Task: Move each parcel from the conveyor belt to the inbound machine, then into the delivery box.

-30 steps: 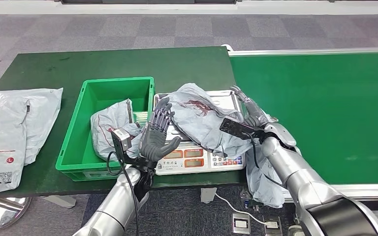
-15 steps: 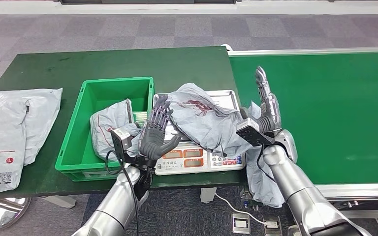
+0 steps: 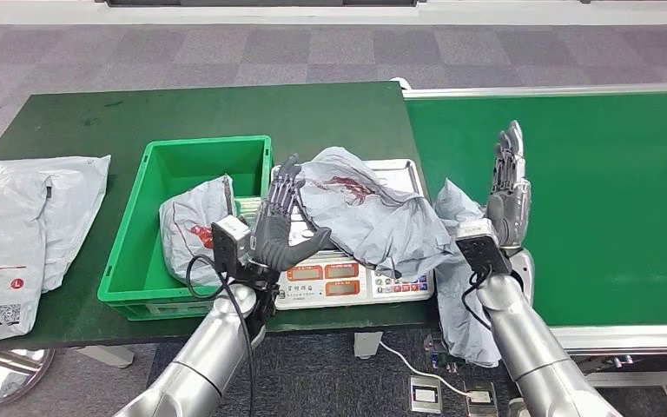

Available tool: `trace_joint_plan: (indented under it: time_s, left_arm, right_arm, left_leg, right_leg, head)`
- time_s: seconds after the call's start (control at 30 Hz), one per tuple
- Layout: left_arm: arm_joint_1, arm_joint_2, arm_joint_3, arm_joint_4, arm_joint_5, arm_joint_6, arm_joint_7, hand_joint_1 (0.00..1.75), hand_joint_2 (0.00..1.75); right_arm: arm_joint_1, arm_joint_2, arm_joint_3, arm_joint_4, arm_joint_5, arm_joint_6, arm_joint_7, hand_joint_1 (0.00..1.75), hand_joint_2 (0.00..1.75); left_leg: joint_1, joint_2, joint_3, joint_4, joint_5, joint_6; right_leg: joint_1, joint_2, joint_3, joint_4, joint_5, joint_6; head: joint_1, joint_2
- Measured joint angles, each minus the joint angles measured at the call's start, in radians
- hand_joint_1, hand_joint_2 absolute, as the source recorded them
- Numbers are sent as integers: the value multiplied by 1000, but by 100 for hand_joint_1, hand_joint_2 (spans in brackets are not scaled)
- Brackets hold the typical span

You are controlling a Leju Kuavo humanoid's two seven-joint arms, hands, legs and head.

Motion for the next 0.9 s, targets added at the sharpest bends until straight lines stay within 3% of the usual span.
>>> trace_joint_plan:
  time_s: [0.17, 0.33, 0.43, 0.53, 0.57, 0.7, 0.83, 0.9]
  left_arm:
    - [-105, -29, -135, 130, 7, 119, 60, 0, 175]
    - [-155, -42, -210, 201, -24, 104, 115, 0, 175]
    - [-193, -47, -311, 241, -126, 23, 371, 0, 175]
    - [-210, -47, -425, 253, -128, 2, 629, 0, 175]
    - [-217, -47, -460, 258, -119, 3, 671, 0, 175]
    - [-256, -48, -576, 283, -114, 21, 707, 0, 175]
    - [-296, -48, -728, 300, -206, -15, 890, 0, 175]
    - [-313, -49, -792, 307, -221, -23, 933, 0, 175]
  right_arm:
    - [102, 20, -66, -194, 30, -16, 0, 0, 175]
    - [152, 27, -108, -287, 32, -17, 0, 0, 175]
    - [195, 36, -121, -329, 35, -17, 0, 0, 175]
    - [240, 46, -123, -361, 37, -17, 0, 0, 175]
    - [252, 50, -123, -368, 36, -15, 0, 0, 175]
    - [280, 61, -129, -376, 34, 18, 0, 0, 175]
    - [296, 89, -161, -376, 61, 101, 1, 0, 175]
    - [302, 101, -175, -376, 69, 121, 1, 0, 175]
  left_leg:
    - [0, 1, 0, 0, -1, 0]
    - [0, 2, 1, 0, -1, 0]
    - [0, -1, 1, 0, -1, 0]
    - [0, -1, 1, 0, -1, 0]
    - [0, 0, 1, 0, -1, 0]
    - [0, 2, 1, 0, -1, 0]
    - [0, 2, 3, 0, -1, 0]
    - [0, 2, 4, 0, -2, 0]
  right_leg:
    - [0, 0, 0, 0, 0, 0]
    - [0, 1, 0, 0, 0, 0]
    - [0, -2, 2, -1, -1, 0]
    - [0, -1, 2, 0, -1, 0]
    - [0, 0, 2, 0, -1, 0]
    - [0, 1, 1, -1, -1, 0]
    - [0, 1, 3, -1, -1, 0]
    - [0, 1, 4, -1, -1, 0]
  head:
    - [0, 0]
    - [0, 0]
    - [0, 0]
    - [0, 0]
    - [0, 0]
    - [0, 0]
    - [0, 0]
    - [0, 0]
